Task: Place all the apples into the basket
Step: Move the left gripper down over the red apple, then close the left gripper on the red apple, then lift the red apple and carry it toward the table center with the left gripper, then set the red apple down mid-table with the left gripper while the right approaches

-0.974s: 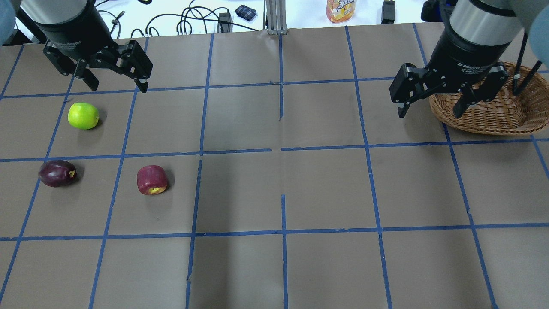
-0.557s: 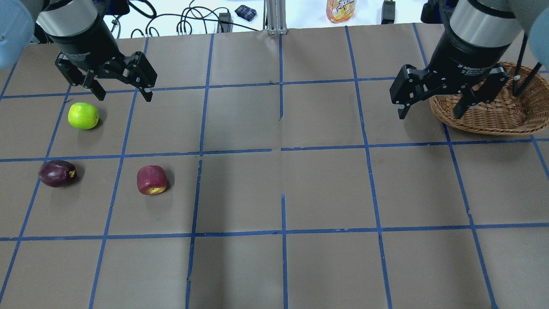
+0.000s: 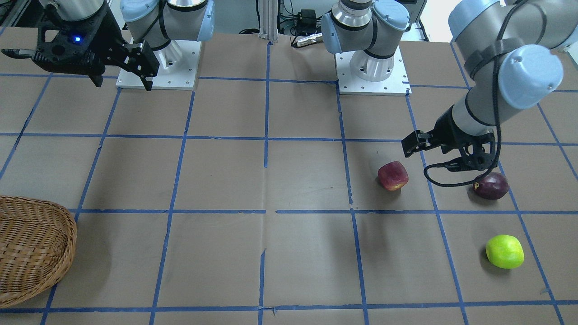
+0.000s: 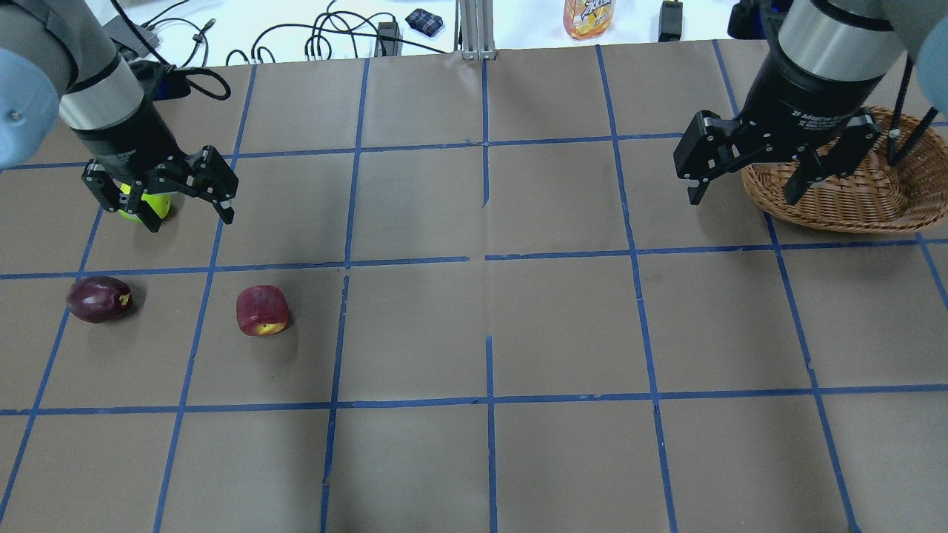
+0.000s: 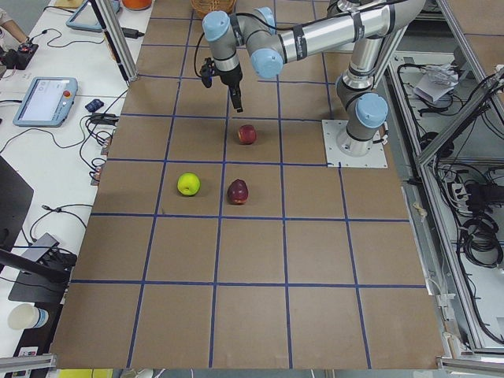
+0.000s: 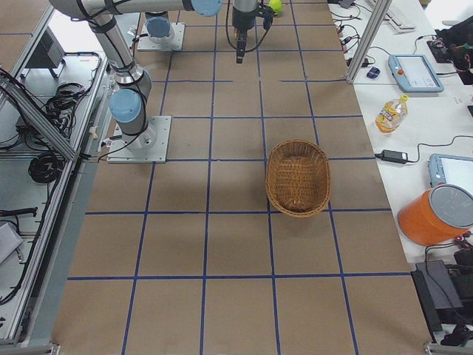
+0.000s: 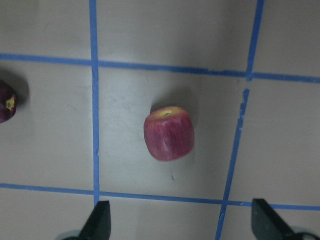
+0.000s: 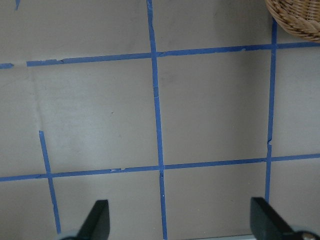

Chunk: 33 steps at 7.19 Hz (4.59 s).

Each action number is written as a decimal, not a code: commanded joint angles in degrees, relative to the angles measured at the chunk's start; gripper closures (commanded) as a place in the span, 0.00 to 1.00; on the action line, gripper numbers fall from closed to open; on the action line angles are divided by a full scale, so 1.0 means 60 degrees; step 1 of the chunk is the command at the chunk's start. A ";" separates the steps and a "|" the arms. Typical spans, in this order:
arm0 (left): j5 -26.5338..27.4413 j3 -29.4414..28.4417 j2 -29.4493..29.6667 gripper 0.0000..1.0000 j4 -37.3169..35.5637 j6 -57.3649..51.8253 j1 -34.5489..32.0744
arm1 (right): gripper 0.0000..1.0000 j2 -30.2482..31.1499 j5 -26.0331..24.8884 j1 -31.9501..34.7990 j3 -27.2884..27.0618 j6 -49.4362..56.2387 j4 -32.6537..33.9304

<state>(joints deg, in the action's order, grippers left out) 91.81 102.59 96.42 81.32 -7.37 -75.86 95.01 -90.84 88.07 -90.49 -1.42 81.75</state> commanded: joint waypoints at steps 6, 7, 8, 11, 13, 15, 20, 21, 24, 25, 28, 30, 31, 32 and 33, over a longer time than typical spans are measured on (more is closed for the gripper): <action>-0.0596 0.2457 0.0905 0.00 -0.3414 -0.0236 0.0279 | 0.00 0.0000 -0.0036 0.0000 -0.0137 0.0046 0.0027; -0.0581 0.2486 0.1066 0.00 -0.3575 -0.0164 0.0279 | 0.00 0.0000 -0.0036 0.0000 -0.0182 0.0017 0.0057; -0.0566 0.2501 0.1228 0.00 -0.3621 -0.0134 0.0279 | 0.00 0.0000 -0.0051 0.0000 -0.0182 0.0031 0.0086; -0.0566 0.2603 0.1463 0.39 -0.3636 -0.0236 0.0279 | 0.00 0.0029 -0.0066 -0.0014 -0.0386 0.0031 0.0101; -0.0303 0.1847 0.1187 0.75 -0.3287 -0.0150 0.0047 | 0.00 0.0029 -0.0080 -0.0014 -0.0402 0.0031 0.0101; -0.0813 0.0340 0.1170 0.74 -0.1707 0.1173 -0.1366 | 0.00 0.0102 -0.0066 -0.0014 -0.0402 -0.0013 0.0115; -0.2749 -0.1319 0.2851 0.74 -0.3386 0.5383 -0.4756 | 0.00 0.0073 -0.0066 -0.0014 -0.0402 -0.0042 0.0145; -0.2560 -0.1467 0.3319 0.74 -0.3691 0.5620 -0.5122 | 0.00 0.0073 -0.0066 -0.0014 -0.0402 -0.0042 0.0145; -0.2295 -0.1658 0.4157 0.13 -0.4968 0.6382 -0.5418 | 0.00 0.0073 -0.0066 -0.0015 -0.0402 -0.0027 0.0130; -0.2280 -0.1775 0.4188 0.00 -0.4983 0.6646 -0.5477 | 0.00 0.0073 -0.0080 -0.0014 -0.0416 -0.0013 0.0130; -0.2177 -0.1879 0.3591 0.00 -0.4765 0.5952 -0.5056 | 0.00 0.0015 -0.0037 -0.0044 -0.0416 0.0074 0.0173; -0.2163 -0.2054 0.2480 0.00 -0.2491 0.3265 -0.3449 | 0.00 -0.0464 0.0110 -0.0044 -0.0300 -0.0041 0.1190; -0.1554 -0.2011 0.1996 0.00 -0.1478 0.1524 -0.2484 | 0.00 -0.1034 0.0139 0.0116 -0.0212 -0.0028 0.2243; -0.0155 -0.1866 0.1614 0.00 -0.0772 0.0216 -0.1532 | 0.00 -0.1736 0.0111 0.0538 -0.0226 -0.0100 0.2762; 0.0627 -0.1821 0.1494 0.00 -0.0141 -0.0348 -0.0261 | 0.00 -0.2628 0.0110 0.1282 -0.0182 -0.0652 0.4318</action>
<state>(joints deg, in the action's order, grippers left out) 88.95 91.18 107.16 75.24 -2.78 -85.90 85.19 -90.15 91.41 -91.84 -2.66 98.59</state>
